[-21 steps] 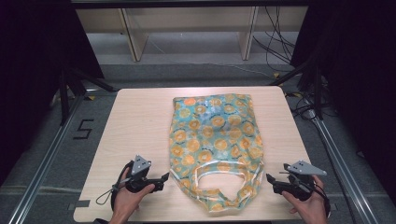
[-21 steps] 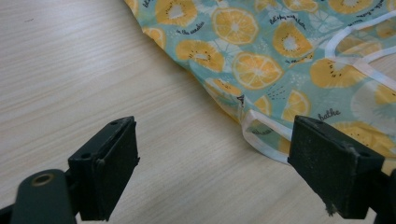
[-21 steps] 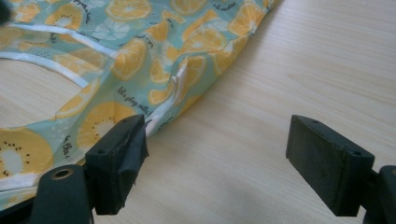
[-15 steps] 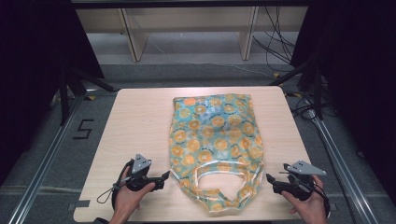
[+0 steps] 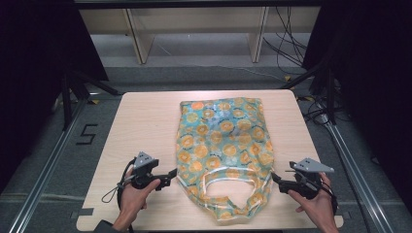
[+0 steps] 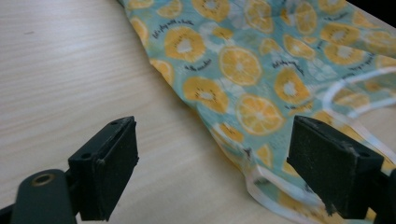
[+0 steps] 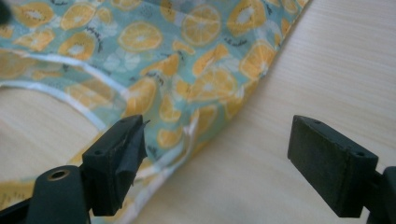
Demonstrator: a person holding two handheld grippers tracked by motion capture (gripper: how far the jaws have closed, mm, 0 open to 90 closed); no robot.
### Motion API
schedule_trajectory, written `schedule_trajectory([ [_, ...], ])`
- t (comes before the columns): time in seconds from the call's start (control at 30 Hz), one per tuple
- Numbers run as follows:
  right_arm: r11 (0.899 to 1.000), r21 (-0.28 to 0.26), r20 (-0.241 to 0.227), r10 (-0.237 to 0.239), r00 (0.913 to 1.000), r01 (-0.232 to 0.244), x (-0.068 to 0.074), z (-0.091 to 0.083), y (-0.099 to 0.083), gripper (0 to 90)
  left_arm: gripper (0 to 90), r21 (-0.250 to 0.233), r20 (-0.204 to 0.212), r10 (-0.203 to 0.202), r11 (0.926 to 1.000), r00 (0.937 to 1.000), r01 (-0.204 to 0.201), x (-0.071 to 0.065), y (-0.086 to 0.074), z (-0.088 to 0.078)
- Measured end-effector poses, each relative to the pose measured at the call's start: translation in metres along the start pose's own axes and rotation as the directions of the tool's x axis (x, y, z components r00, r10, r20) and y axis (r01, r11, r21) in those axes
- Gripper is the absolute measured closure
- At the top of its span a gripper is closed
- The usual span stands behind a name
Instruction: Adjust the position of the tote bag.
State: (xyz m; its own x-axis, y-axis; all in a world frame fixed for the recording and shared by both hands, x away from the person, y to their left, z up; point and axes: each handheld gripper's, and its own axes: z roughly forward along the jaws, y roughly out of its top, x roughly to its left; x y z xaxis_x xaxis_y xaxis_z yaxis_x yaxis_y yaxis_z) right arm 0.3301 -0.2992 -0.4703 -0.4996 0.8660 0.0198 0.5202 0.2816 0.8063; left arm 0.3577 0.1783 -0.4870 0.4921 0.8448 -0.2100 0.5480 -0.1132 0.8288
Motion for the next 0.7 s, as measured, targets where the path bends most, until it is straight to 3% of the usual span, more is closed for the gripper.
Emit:
schedule_trajectory([
  [0.03,1.000,0.004,0.011,0.027,0.9996,-0.027,0.002,0.003,0.004,19.5,14.8,0.008,0.000,-0.003,1.0000,1.0000,0.003,0.003,0.004,0.004],
  [0.07,1.000,-0.007,0.010,-0.015,0.9998,0.016,-0.003,0.008,0.009,19.0,14.8,0.018,0.008,-0.019,0.9997,0.9998,0.019,0.004,0.007,0.008],
  [0.13,1.000,0.008,0.011,-0.020,0.9997,0.020,-0.007,0.019,0.017,18.8,14.9,0.025,-0.004,-0.024,0.9994,0.9997,0.024,0.007,0.012,0.017],
  [0.17,1.000,0.023,-0.001,-0.006,1.0000,0.006,-0.008,0.024,0.021,18.9,14.9,0.029,-0.013,-0.028,0.9992,0.9995,0.029,0.008,0.015,0.022],
  [0.2,0.999,0.037,0.019,0.020,0.9996,-0.021,-0.009,0.030,0.024,19.4,14.8,0.039,-0.018,-0.027,0.9989,0.9995,0.028,0.010,0.017,0.028],
  [0.23,0.999,0.045,0.024,0.006,0.9997,-0.007,-0.019,0.045,0.032,19.3,16.1,0.061,-0.013,-0.010,0.9981,0.9999,0.011,0.012,0.019,0.033],
  [0.3,0.998,0.053,0.030,0.025,0.9992,-0.027,-0.022,0.053,0.034,19.1,17.9,0.085,-0.009,-0.014,0.9963,0.9999,0.015,0.016,0.023,0.044],
  [0.33,0.997,0.076,0.054,0.028,0.9981,-0.033,-0.030,0.064,0.040,19.6,20.0,0.096,0.000,-0.015,0.9953,0.9999,0.015,0.018,0.024,0.049],
  [0.37,0.995,0.093,0.035,0.041,0.9985,-0.044,-0.034,0.071,0.042,20.1,21.6,0.094,0.000,-0.032,0.9951,0.9995,0.032,0.018,0.025,0.055],
  [0.4,0.995,0.094,0.046,0.013,0.9988,-0.017,-0.038,0.077,0.043,20.2,21.7,0.120,0.008,-0.025,0.9925,0.9997,0.023,0.020,0.027,0.064],
  [0.43,0.992,0.117,0.058,0.044,0.9974,-0.051,-0.037,0.080,0.044,20.8,21.7,0.120,0.008,-0.025,0.9925,0.9997,0.023,0.020,0.027,0.064],
  [0.47,0.990,0.134,0.036,0.043,0.9984,-0.047,-0.039,0.085,0.045,22.5,22.5,0.118,0.015,-0.032,0.9926,0.9994,0.030,0.020,0.027,0.068],
  [0.57,0.988,0.147,0.043,0.031,0.9986,-0.037,-0.041,0.092,0.045,25.6,24.2,0.121,0.037,-0.073,0.9903,0.9966,0.068,0.019,0.027,0.080],
  [0.6,0.986,0.159,0.037,0.044,0.9983,-0.050,-0.041,0.094,0.045,28.1,25.3,0.155,0.032,-0.032,0.9875,0.9990,0.026,0.020,0.027,0.081],
  [0.63,0.986,0.152,0.036,0.058,0.9976,-0.063,-0.041,0.096,0.046,31.6,28.2,0.160,0.030,-0.021,0.9871,0.9993,0.016,0.020,0.028,0.083],
  [0.67,0.990,0.135,0.021,0.026,0.9994,-0.029,-0.044,0.100,0.045,33.2,30.7,0.160,0.022,-0.019,0.9871,0.9996,0.015,0.020,0.027,0.085],
  [0.7,0.985,0.163,0.038,0.048,0.9981,-0.053,-0.043,0.099,0.044,33.7,33.7,0.154,0.029,-0.016,0.9880,0.9995,0.012,0.021,0.028,0.086],
])
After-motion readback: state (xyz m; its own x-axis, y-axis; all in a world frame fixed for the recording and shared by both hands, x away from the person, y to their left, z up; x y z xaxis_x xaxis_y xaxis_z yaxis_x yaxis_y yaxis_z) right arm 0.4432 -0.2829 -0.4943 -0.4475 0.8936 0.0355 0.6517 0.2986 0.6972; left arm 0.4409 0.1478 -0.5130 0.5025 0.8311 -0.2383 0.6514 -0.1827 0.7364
